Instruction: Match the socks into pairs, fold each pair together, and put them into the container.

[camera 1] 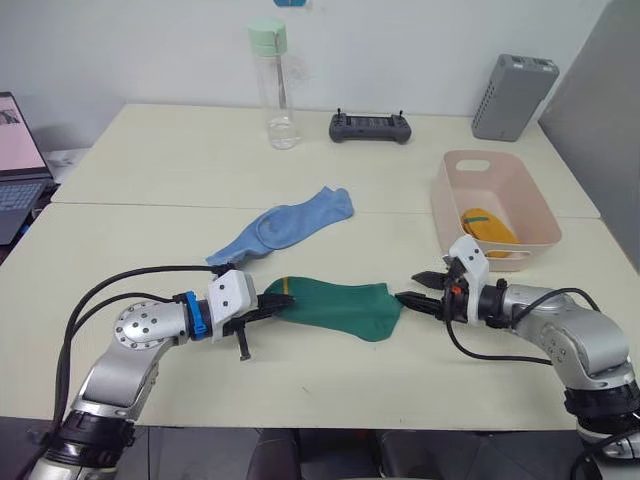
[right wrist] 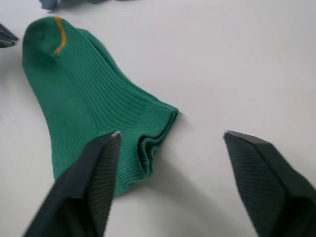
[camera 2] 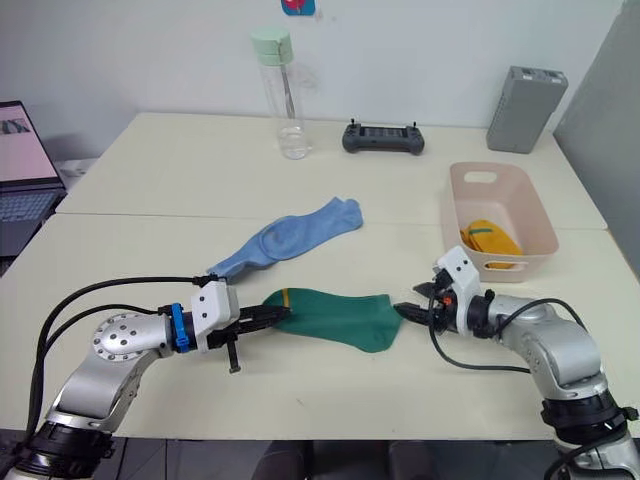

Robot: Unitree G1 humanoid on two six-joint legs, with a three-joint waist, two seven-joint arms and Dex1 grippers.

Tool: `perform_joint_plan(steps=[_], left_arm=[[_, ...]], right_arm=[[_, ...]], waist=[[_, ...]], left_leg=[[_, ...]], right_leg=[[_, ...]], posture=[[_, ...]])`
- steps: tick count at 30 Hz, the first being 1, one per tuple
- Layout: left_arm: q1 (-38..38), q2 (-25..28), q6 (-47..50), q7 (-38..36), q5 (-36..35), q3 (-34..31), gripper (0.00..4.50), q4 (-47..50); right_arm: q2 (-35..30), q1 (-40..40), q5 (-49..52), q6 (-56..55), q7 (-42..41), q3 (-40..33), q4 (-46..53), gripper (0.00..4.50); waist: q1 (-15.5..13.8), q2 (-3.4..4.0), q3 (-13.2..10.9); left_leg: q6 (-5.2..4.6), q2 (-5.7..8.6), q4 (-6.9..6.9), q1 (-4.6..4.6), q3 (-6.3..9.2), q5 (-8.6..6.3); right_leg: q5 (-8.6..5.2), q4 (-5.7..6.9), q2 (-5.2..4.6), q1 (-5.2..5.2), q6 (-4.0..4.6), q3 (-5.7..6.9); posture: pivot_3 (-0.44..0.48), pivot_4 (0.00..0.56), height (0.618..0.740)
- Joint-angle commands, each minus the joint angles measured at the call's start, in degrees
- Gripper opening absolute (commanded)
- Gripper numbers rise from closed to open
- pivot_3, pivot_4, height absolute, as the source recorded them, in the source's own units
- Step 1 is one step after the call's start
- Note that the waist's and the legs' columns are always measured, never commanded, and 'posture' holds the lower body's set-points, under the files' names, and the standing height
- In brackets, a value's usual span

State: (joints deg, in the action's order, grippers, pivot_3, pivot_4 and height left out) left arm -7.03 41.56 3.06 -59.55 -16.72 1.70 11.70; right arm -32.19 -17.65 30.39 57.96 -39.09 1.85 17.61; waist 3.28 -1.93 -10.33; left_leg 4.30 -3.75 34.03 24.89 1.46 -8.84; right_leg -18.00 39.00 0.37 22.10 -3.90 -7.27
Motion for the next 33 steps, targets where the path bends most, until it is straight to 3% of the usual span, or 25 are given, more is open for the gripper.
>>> perform_joint_plan(steps=[1, 7, 9, 12, 18, 21, 26, 33], left_arm=[[-0.7, 0.6, 0.7, -0.1, -1.0, -0.9, 0.00, 2.7], [-0.9, 0.0, 0.8, 0.4, -0.1, -0.1, 0.00, 2.8], [-0.6, -0.1, 0.7, 0.5, 0.2, 0.0, 0.00, 3.0], [-0.1, -0.2, 0.5, 0.6, 0.4, 0.0, 0.00, 3.2], [0.0, -1.2, 0.5, 1.0, 0.7, 0.9, 0.00, 3.8], [0.1, -1.8, 1.0, 0.8, 0.5, 1.7, 0.00, 4.8], [-2.4, -3.4, 3.7, 1.0, 0.8, 4.7, 0.00, 4.0], [-13.9, -12.8, 5.3, 3.3, 6.7, 13.5, 0.00, -8.0]], right_arm=[[0.1, -0.8, 1.7, 3.5, -0.3, 1.8, 1.0, 4.47], [2.9, -1.0, 3.2, 7.6, 1.0, 2.9, 1.6, 4.47], [3.8, -1.0, 4.7, 8.8, 0.9, 1.6, 2.0, 4.09], [3.2, -0.4, 5.6, 9.6, 0.4, 0.7, 2.1, 3.26], [6.3, -2.5, 9.5, 13.8, 2.9, -5.9, -3.2, 1.14], [4.5, -4.9, 10.6, 15.0, 1.2, -7.2, -6.3, 0.08], [-1.5, -7.4, 10.9, 14.2, -4.8, -5.4, -10.2, 0.04], [-5.5, -11.6, 9.2, 10.4, -11.2, -1.8, -15.8, 0.04]], waist=[[0.0, 0.00, 0.0], [0.0, -0.01, 0.0], [0.2, -0.01, 0.0], [0.2, -0.01, 0.0], [0.1, -0.01, 0.0], [0.1, 0.00, 0.0], [0.0, 0.00, 0.0], [0.0, 0.00, 0.0]], left_leg=[[0.00, 0.01, 0.00, 0.00, 0.00, 0.00], [0.00, -0.01, -0.01, -0.01, 0.01, 0.00], [0.00, -0.03, -0.01, -0.01, 0.01, 0.00], [0.00, -0.02, -0.01, 0.00, 0.01, 0.00], [0.00, -0.02, 0.00, 0.00, 0.01, 0.00], [0.00, -0.01, 0.02, 0.01, -0.02, 0.00], [0.00, 0.01, 0.01, 0.01, -0.01, 0.00], [-0.01, 0.03, 0.10, 0.01, 0.02, 0.00]], right_leg=[[0.00, 0.00, 0.00, 0.00, 0.00, 0.00], [-0.01, -0.01, 0.01, 0.01, 0.02, 0.02], [-0.01, -0.01, 0.03, 0.01, 0.02, 0.01], [-0.01, 0.00, 0.03, 0.01, 0.01, 0.01], [-0.01, 0.00, 0.03, 0.01, 0.01, 0.01], [0.02, 0.00, 0.02, 0.00, -0.03, -0.02], [0.00, -0.01, 0.02, 0.01, 0.00, -0.01], [0.05, -0.01, 0.05, -0.04, -0.09, -0.01]], posture=[[0.000, 0.150, 0.740], [0.000, 0.150, 0.740], [0.000, 0.150, 0.740], [0.000, 0.150, 0.740], [0.000, 0.150, 0.740], [0.000, 0.150, 0.740], [0.000, 0.150, 0.740], [0.000, 0.150, 0.740]])
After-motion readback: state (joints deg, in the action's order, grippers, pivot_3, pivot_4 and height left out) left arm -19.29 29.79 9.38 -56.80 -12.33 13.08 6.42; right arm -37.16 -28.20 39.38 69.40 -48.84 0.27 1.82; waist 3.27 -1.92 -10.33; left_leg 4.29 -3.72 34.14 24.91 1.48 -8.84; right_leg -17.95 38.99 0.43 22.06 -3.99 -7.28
